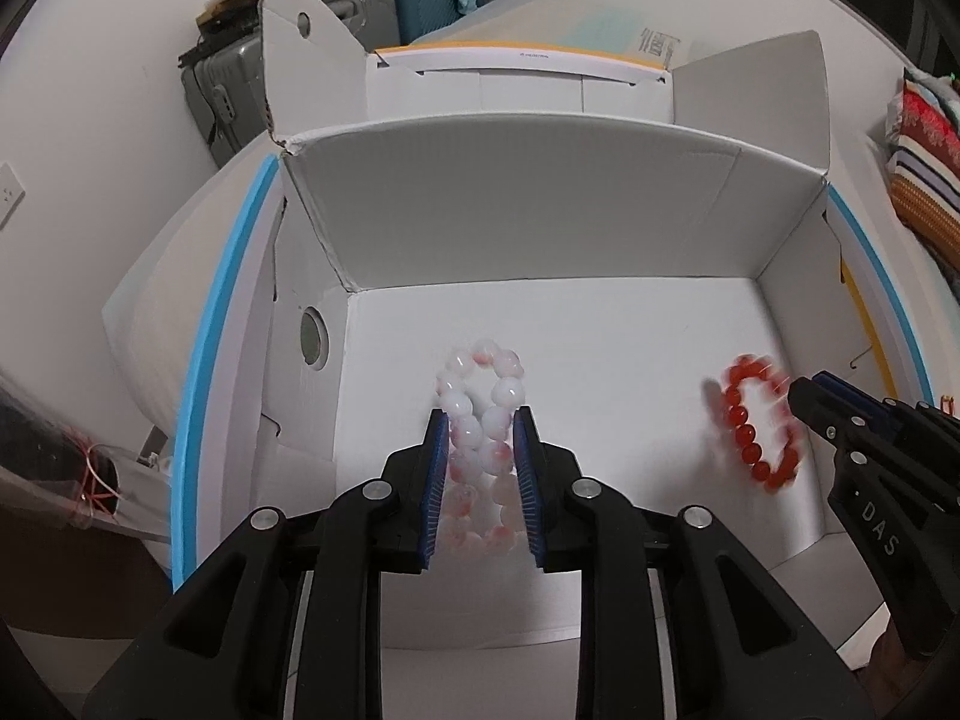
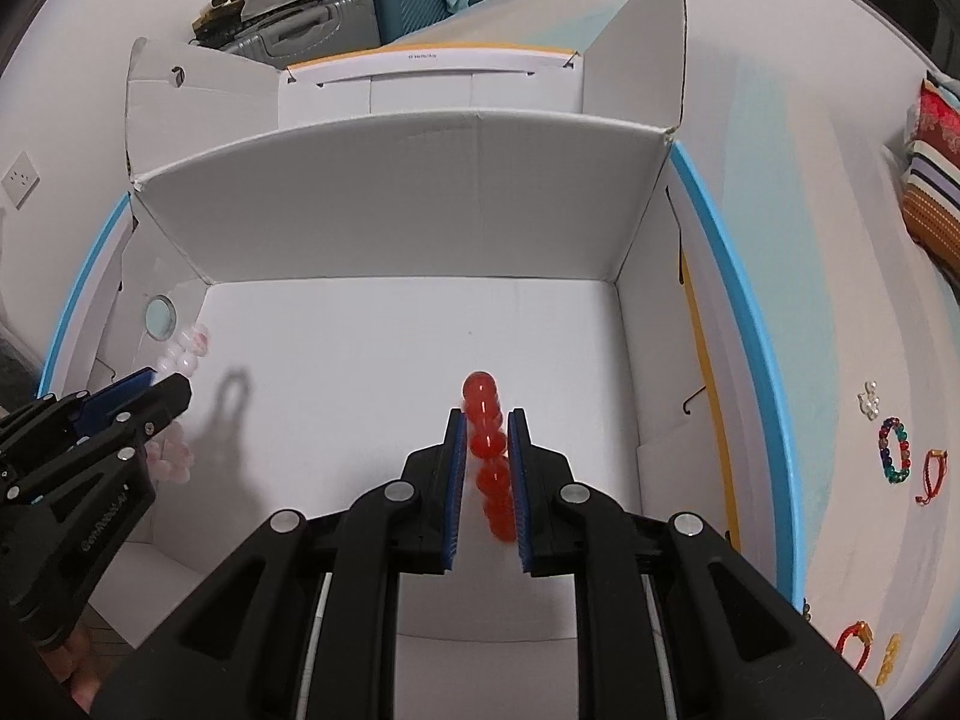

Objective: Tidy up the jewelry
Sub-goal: 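Open both tools to drop the bracelets into the box, then move both tools back over the remaining bracelets on the bed, then grasp the wooden-and-green bead bracelet with the left tool while the right tool grasps the yellow bead bracelet, then carry both held bracelets over to the open white box, then open both tools to drop the bracelets into the box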

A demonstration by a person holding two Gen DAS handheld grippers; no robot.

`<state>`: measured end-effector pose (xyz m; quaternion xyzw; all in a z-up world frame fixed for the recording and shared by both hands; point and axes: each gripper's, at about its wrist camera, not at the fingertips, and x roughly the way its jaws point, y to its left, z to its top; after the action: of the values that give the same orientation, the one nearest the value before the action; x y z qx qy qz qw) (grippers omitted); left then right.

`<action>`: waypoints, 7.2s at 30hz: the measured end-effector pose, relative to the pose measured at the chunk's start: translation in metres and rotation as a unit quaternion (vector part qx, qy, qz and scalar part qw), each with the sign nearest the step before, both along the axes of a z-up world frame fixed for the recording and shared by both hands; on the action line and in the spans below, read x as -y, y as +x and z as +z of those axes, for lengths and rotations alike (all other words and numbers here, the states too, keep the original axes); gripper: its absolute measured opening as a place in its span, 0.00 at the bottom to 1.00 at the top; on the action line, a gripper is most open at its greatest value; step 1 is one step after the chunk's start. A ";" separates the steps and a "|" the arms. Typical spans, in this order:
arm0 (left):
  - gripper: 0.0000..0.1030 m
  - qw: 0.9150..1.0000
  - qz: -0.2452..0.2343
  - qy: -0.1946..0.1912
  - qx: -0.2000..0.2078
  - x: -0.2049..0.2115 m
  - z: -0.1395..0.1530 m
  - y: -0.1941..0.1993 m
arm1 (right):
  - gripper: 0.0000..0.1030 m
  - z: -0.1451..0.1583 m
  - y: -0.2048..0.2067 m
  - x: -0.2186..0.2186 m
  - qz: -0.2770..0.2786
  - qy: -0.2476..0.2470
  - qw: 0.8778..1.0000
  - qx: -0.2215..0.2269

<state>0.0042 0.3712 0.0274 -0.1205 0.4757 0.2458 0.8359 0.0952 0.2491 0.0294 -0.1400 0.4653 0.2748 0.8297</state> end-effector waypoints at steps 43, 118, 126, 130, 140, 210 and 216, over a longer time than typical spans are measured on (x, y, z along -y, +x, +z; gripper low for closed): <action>0.94 0.968 -0.211 0.039 0.128 0.280 0.059 0.015 | 0.93 0.072 -0.033 0.354 -0.215 0.034 0.967 0.129; 0.09 0.967 -0.249 -0.023 0.055 0.344 -0.055 0.070 | 0.09 -0.049 -0.013 0.452 -0.268 0.048 0.961 0.038; 0.09 0.966 -0.250 -0.023 0.061 0.338 -0.030 0.073 | 0.09 -0.021 -0.007 0.444 -0.267 0.049 0.961 0.057; 0.09 0.966 -0.248 -0.023 0.062 0.334 -0.020 0.075 | 0.09 -0.009 -0.003 0.438 -0.267 0.048 0.960 0.063; 0.09 0.966 -0.244 -0.008 0.085 0.320 0.022 0.078 | 0.09 0.024 0.008 0.414 -0.251 0.050 0.964 0.074; 0.11 0.999 -0.013 -0.017 0.033 0.002 -0.001 -0.012 | 0.10 -0.014 -0.009 0.001 -0.008 -0.002 1.000 0.020; 0.34 0.999 -0.009 -0.003 0.041 0.008 0.011 -0.015 | 0.42 0.001 -0.016 0.006 -0.010 0.014 0.999 0.037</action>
<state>-0.0106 0.3628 0.0385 -0.1287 0.4433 0.2316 0.8563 0.0793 0.2431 0.0301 -0.1333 0.4319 0.2677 0.8509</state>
